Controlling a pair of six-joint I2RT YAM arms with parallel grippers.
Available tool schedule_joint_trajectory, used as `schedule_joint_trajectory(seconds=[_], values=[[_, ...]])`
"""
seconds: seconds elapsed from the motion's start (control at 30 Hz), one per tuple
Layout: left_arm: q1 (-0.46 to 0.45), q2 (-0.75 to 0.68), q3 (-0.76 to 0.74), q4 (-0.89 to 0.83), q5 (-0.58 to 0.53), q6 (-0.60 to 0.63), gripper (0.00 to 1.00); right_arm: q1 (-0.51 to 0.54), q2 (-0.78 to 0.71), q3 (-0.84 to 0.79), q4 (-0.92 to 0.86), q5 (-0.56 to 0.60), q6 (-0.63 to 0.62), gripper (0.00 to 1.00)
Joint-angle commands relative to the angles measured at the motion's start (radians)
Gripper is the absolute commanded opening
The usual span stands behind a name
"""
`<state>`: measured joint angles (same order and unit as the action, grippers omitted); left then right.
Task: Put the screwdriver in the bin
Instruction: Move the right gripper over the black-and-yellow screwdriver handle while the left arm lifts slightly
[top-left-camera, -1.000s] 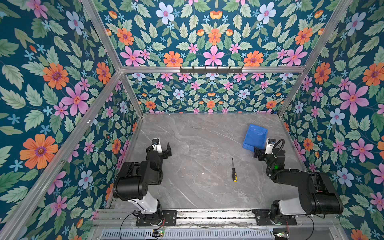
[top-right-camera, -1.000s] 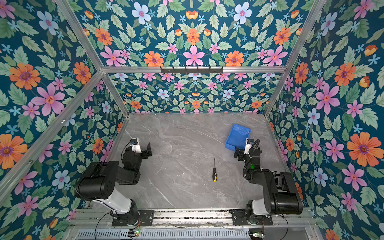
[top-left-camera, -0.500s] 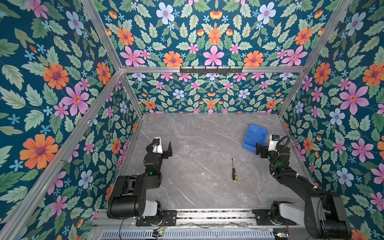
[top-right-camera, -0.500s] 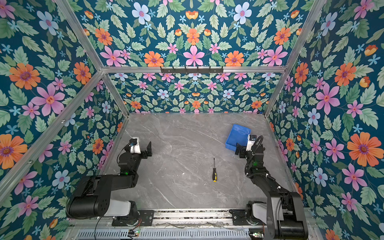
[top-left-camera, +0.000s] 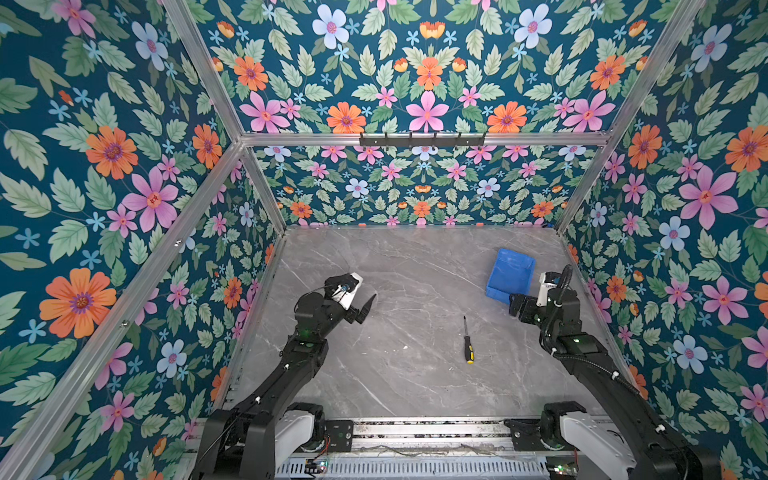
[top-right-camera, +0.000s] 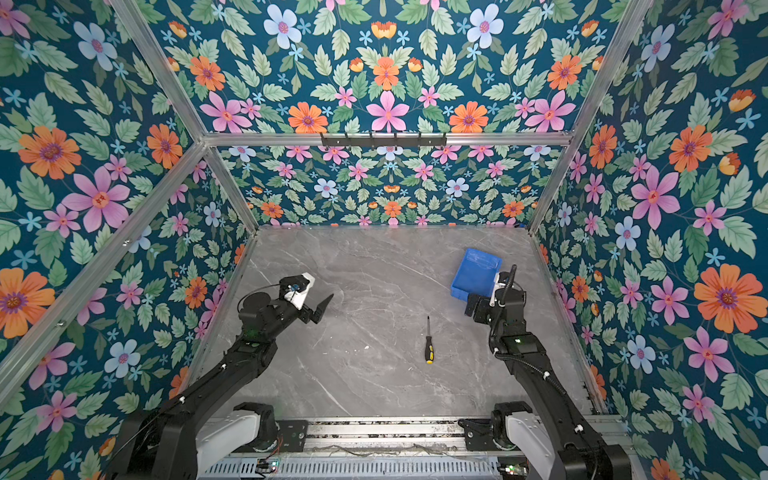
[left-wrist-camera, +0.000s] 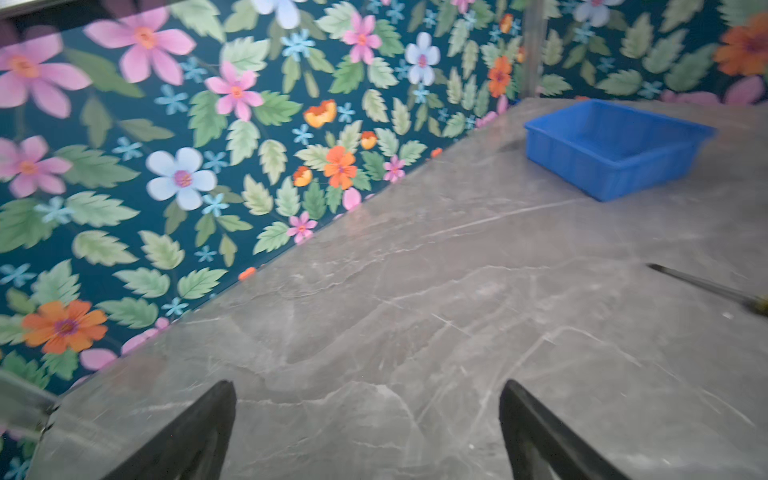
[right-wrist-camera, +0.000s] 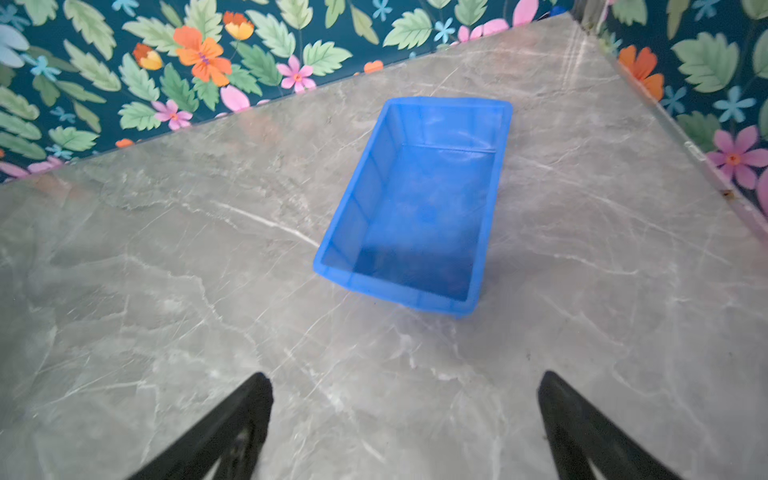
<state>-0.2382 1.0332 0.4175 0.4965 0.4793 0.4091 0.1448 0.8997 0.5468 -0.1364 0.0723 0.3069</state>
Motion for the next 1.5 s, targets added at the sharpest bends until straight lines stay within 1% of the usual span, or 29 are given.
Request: schedule_joint_trajectory(seconds=[0.0, 0.07, 0.23, 0.3, 0.37, 0.47, 0.53, 0.73, 0.93, 1.07, 1.17, 1.3, 1.47], values=[[-0.060, -0.040, 0.028, -0.229, 0.069, 0.139, 1.00, 0.079, -0.025, 0.028, -0.177, 0.129, 0.127, 0.99], [-0.095, -0.068, 0.042, -0.296, 0.086, 0.155, 1.00, 0.151, -0.036, 0.045, -0.258, 0.179, 0.199, 0.99], [-0.141, -0.126, 0.057, -0.418, 0.124, 0.169, 1.00, 0.353, -0.014, 0.089, -0.399, 0.292, 0.367, 0.99], [-0.147, -0.149, 0.051, -0.451, 0.135, 0.173, 1.00, 0.431, 0.014, 0.109, -0.426, 0.317, 0.387, 0.99], [-0.151, -0.169, 0.045, -0.492, 0.146, 0.193, 1.00, 0.520, 0.058, 0.131, -0.438, 0.362, 0.441, 0.99], [-0.153, -0.191, 0.037, -0.528, 0.152, 0.210, 1.00, 0.596, 0.141, 0.166, -0.446, 0.367, 0.515, 0.99], [-0.153, -0.204, 0.034, -0.539, 0.156, 0.215, 1.00, 0.627, 0.198, 0.189, -0.445, 0.356, 0.544, 0.99], [-0.154, -0.233, 0.024, -0.581, 0.170, 0.246, 1.00, 0.658, 0.341, 0.251, -0.437, 0.288, 0.572, 0.99], [-0.155, -0.258, 0.018, -0.603, 0.171, 0.252, 1.00, 0.658, 0.461, 0.322, -0.497, 0.256, 0.577, 0.99], [-0.155, -0.269, 0.015, -0.620, 0.176, 0.252, 1.00, 0.659, 0.539, 0.346, -0.482, 0.212, 0.585, 0.99], [-0.154, -0.277, 0.014, -0.631, 0.179, 0.259, 1.00, 0.658, 0.593, 0.366, -0.466, 0.173, 0.568, 0.98], [-0.154, -0.280, 0.011, -0.636, 0.183, 0.261, 1.00, 0.631, 0.644, 0.370, -0.444, 0.115, 0.562, 0.94], [-0.154, -0.279, 0.011, -0.640, 0.188, 0.261, 1.00, 0.587, 0.672, 0.344, -0.408, 0.044, 0.560, 0.82]])
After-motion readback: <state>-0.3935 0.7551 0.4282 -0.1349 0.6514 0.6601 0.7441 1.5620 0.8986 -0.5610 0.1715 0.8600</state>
